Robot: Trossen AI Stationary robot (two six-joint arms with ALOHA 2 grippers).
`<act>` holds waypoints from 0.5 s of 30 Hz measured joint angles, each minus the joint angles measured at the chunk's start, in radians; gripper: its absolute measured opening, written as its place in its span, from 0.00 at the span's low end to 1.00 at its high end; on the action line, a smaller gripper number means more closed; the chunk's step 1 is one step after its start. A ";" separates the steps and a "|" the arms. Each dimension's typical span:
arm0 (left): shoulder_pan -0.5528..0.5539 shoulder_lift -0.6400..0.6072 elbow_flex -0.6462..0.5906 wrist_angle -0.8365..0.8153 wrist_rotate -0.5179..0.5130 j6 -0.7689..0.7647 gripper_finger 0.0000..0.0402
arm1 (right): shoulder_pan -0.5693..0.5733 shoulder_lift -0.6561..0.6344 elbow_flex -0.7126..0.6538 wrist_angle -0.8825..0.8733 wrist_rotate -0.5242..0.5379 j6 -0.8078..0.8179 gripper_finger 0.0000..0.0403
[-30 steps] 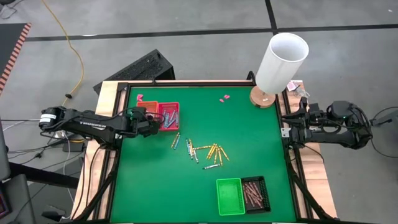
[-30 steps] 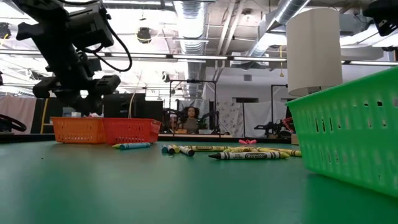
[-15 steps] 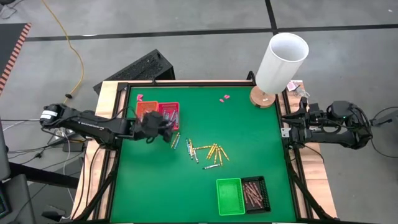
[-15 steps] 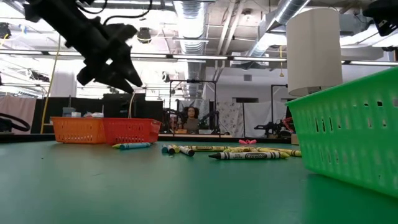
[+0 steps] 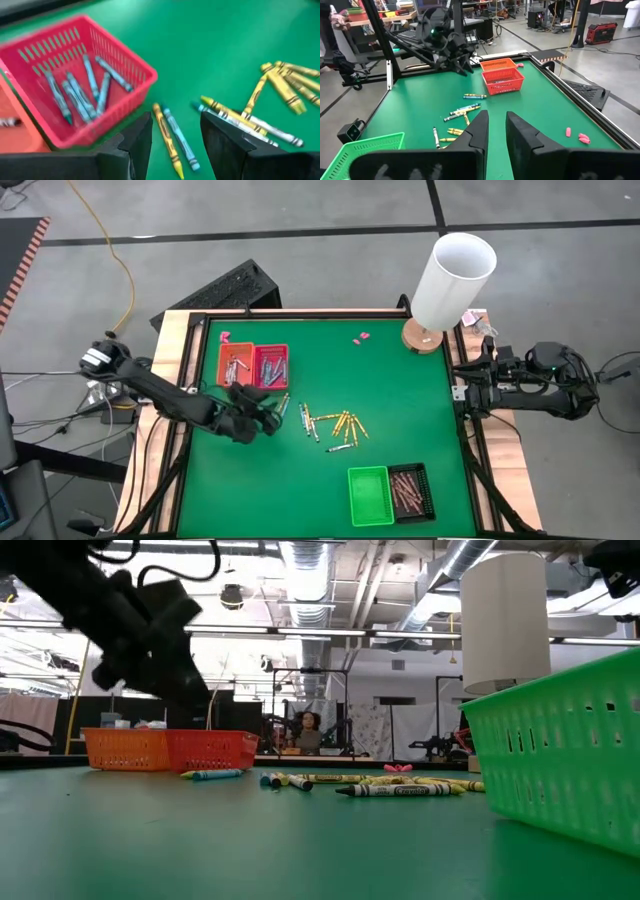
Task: Sort crayons
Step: Put the yellow crayon into the green bin
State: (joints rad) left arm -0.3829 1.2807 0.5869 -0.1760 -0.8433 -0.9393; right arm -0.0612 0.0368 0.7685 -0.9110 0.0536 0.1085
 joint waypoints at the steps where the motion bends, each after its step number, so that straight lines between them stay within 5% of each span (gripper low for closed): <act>1: -0.006 0.028 0.000 0.008 -0.003 -0.026 0.39 | 0.000 0.000 0.000 0.000 0.000 0.000 0.17; 15: -0.019 0.376 0.097 0.018 -0.051 -0.193 0.38 | 0.000 0.000 0.000 0.000 0.000 0.000 0.17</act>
State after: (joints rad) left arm -0.4015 1.6564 0.6839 -0.1577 -0.8939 -1.1326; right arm -0.0612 0.0368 0.7685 -0.9108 0.0536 0.1089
